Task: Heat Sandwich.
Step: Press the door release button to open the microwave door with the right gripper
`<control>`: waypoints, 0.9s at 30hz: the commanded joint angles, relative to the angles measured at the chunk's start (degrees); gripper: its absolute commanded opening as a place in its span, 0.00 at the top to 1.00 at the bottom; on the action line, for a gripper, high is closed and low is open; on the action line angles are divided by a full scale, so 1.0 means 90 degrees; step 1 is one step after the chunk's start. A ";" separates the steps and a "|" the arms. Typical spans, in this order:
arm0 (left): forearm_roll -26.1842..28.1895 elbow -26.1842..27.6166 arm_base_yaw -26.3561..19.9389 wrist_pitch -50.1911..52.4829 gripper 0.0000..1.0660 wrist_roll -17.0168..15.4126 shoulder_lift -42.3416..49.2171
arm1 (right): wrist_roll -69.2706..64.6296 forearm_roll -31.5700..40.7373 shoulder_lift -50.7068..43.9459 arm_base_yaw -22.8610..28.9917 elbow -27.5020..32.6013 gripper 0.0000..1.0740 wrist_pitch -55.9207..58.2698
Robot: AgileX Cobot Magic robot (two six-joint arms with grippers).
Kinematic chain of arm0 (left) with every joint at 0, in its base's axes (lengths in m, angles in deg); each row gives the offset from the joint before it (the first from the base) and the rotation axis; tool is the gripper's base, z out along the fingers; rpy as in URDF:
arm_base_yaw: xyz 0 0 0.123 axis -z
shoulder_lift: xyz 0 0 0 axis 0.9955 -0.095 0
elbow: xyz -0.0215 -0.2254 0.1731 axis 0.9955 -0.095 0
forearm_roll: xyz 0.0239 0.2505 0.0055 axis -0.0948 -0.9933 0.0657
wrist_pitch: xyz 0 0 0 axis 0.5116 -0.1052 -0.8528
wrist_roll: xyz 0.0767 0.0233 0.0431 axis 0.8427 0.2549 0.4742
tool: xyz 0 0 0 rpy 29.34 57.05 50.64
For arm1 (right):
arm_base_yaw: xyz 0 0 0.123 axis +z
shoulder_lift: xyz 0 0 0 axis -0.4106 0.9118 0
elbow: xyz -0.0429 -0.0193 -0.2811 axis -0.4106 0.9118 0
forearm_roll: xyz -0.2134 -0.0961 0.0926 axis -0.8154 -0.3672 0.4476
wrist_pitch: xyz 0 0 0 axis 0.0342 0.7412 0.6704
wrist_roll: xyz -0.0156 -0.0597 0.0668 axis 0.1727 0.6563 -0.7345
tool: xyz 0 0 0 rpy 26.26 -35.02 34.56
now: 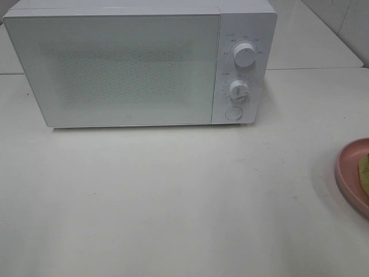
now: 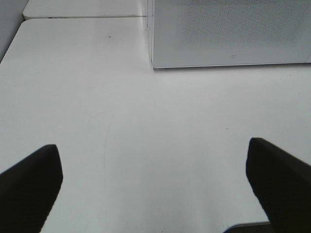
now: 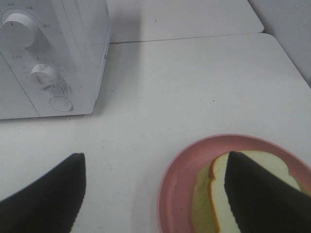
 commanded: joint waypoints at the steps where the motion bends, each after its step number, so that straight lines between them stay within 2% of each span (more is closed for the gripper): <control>1: 0.0019 -0.0032 0.0000 0.0057 0.09 0.0000 0.0166 | 0.0095 0.0000 0.0337 -0.0045 0.0006 0.29 -0.0605; 12: 0.0019 -0.0032 0.0000 0.0057 0.09 0.0000 0.0166 | 0.0178 -0.0057 0.1381 -0.0045 0.0006 0.29 -0.2527; 27: 0.0019 -0.0032 0.0000 0.0057 0.09 0.0000 0.0166 | 0.0503 0.0178 0.2056 -0.0032 0.0006 0.29 -0.3750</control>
